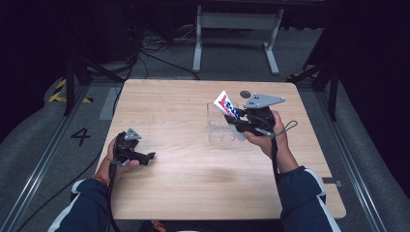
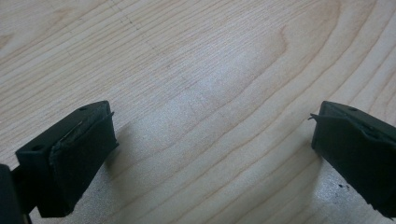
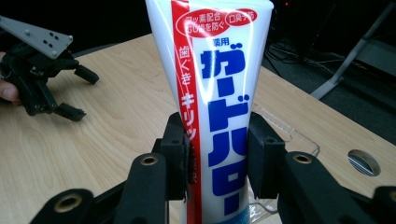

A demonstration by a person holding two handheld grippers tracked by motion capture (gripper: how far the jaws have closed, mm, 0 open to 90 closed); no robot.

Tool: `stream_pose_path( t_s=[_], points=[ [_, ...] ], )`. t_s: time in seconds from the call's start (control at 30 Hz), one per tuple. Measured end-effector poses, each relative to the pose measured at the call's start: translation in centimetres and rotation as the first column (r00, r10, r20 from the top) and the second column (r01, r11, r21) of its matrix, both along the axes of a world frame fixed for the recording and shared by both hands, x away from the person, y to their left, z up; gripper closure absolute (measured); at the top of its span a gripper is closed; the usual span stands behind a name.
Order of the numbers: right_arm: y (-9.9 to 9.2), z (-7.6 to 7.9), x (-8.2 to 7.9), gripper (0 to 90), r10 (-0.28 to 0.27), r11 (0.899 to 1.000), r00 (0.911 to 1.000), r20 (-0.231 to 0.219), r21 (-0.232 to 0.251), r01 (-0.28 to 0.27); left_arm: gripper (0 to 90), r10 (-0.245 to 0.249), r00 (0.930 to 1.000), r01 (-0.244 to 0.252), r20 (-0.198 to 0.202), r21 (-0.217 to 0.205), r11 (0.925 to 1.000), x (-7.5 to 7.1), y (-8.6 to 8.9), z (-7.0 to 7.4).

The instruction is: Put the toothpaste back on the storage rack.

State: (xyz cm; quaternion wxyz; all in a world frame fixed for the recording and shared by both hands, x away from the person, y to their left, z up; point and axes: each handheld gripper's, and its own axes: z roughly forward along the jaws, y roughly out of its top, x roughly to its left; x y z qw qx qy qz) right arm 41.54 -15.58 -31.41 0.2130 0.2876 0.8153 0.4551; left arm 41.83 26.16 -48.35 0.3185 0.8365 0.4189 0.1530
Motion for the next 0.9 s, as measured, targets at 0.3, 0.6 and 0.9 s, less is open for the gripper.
stream_pose_path(
  t_s=[0.3,0.6,0.9],
  points=[
    [-0.3,-0.2,1.7,65.5,-0.015,1.000,0.9999,-0.005,0.008,0.015,0.7,0.008,0.9998,-0.008,0.016,0.013,0.9999,-0.2,0.0,0.0],
    [-0.4,-0.3,3.1,65.4,-0.015,1.000,0.9999,-0.007,0.026,0.015,0.7,0.019,0.9998,-0.019,0.005,0.005,0.9998,-1.3,0.0,0.0],
    [0.2,0.1,4.9,65.2,-0.002,0.999,0.9999,0.015,0.046,0.001,0.7,0.038,0.9993,-0.038,0.000,0.007,0.9992,-2.4,0.0,0.1]
  ],
)
